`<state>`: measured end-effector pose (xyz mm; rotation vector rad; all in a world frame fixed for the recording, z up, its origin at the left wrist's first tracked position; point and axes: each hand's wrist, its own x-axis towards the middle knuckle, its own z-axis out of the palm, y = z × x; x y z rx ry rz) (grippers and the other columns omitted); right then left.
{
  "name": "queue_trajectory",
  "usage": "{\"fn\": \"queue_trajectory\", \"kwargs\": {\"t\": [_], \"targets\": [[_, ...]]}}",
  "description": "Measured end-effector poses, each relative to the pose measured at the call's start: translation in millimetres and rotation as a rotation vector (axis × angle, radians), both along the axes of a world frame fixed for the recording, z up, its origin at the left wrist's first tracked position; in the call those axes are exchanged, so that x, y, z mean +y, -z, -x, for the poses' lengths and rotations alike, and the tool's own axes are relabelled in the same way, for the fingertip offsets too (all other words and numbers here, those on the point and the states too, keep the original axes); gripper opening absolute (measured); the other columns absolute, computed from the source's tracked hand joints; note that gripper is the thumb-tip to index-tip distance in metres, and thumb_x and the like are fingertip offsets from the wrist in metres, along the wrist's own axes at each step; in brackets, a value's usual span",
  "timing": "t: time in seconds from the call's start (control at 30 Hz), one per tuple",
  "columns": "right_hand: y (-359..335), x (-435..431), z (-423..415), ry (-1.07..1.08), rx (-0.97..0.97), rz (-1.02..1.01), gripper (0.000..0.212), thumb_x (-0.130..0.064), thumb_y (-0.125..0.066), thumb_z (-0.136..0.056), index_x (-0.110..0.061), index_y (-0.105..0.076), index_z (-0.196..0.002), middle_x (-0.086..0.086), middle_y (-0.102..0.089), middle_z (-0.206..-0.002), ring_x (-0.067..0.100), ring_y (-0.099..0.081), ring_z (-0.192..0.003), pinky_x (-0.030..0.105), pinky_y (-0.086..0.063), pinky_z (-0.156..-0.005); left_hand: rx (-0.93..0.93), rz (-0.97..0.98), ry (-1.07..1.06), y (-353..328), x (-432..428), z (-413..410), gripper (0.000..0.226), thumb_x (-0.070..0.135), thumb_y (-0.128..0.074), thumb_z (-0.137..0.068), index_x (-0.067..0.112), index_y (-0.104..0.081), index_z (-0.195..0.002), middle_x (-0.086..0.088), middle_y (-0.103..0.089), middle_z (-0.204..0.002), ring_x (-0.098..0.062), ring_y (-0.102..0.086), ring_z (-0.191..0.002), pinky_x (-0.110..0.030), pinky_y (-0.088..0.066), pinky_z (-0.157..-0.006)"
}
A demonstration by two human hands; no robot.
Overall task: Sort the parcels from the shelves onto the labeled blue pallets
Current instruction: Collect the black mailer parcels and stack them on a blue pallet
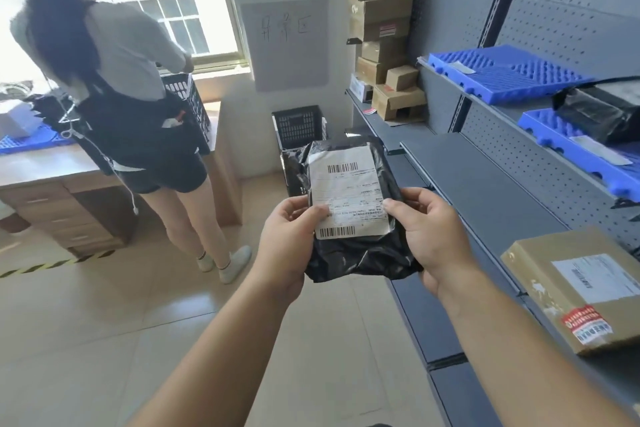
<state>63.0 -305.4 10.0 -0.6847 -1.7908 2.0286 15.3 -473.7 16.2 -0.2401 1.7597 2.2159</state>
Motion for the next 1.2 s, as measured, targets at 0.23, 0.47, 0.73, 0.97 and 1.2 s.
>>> {"fn": "queue_trajectory", "kwargs": {"t": [0.23,0.47,0.73,0.97,1.2], "targets": [[-4,25,58,0.109,0.0,-0.056,0.013,-0.014,-0.074,-0.091,-0.02,-0.072,-0.102,0.001,-0.078,-0.097,0.022,-0.076,-0.09,0.038,-0.064,-0.076,-0.002,0.001,0.092,-6,31,77,0.018,0.004,-0.065,-0.096,0.009,-0.066,-0.113,-0.019,-0.076,-0.112,-0.04,-0.075,-0.102,-0.06,-0.059,-0.092],[-20,101,92,0.251,0.054,-0.18,0.01,-0.018,-0.075,-0.088,-0.022,-0.073,-0.097,-0.004,-0.079,-0.091,0.018,-0.076,-0.087,0.038,-0.062,-0.082,0.072,0.004,0.241,-31,117,132,0.02,0.007,-0.066,-0.095,0.011,-0.068,-0.114,-0.015,-0.078,-0.109,-0.036,-0.077,-0.098,-0.058,-0.06,-0.09],[-57,213,88,0.442,0.134,-0.282,0.013,-0.023,-0.072,-0.09,-0.024,-0.072,-0.103,-0.01,-0.078,-0.095,0.007,-0.074,-0.086,0.025,-0.057,-0.073,0.233,-0.004,0.441,-69,250,156,0.011,0.01,-0.066,-0.096,0.019,-0.07,-0.1,-0.012,-0.078,-0.107,-0.03,-0.078,-0.091,-0.052,-0.063,-0.084],[-65,281,58,0.651,0.106,-0.341,0.014,-0.023,-0.073,-0.091,-0.025,-0.073,-0.104,-0.011,-0.078,-0.096,0.007,-0.074,-0.089,0.033,-0.059,-0.082,0.316,0.032,0.666,-73,347,157,0.013,0.022,-0.072,-0.088,0.023,-0.073,-0.1,-0.006,-0.079,-0.106,-0.029,-0.078,-0.095,-0.054,-0.06,-0.092],[-71,323,25,0.962,0.081,-0.321,0.02,-0.03,-0.072,-0.082,-0.026,-0.076,-0.101,-0.006,-0.079,-0.096,0.019,-0.075,-0.094,0.05,-0.058,-0.093,0.447,0.017,0.957,-79,432,148,0.019,0.027,-0.074,-0.084,0.02,-0.073,-0.102,-0.002,-0.079,-0.101,-0.024,-0.077,-0.095,-0.052,-0.059,-0.094]]}}
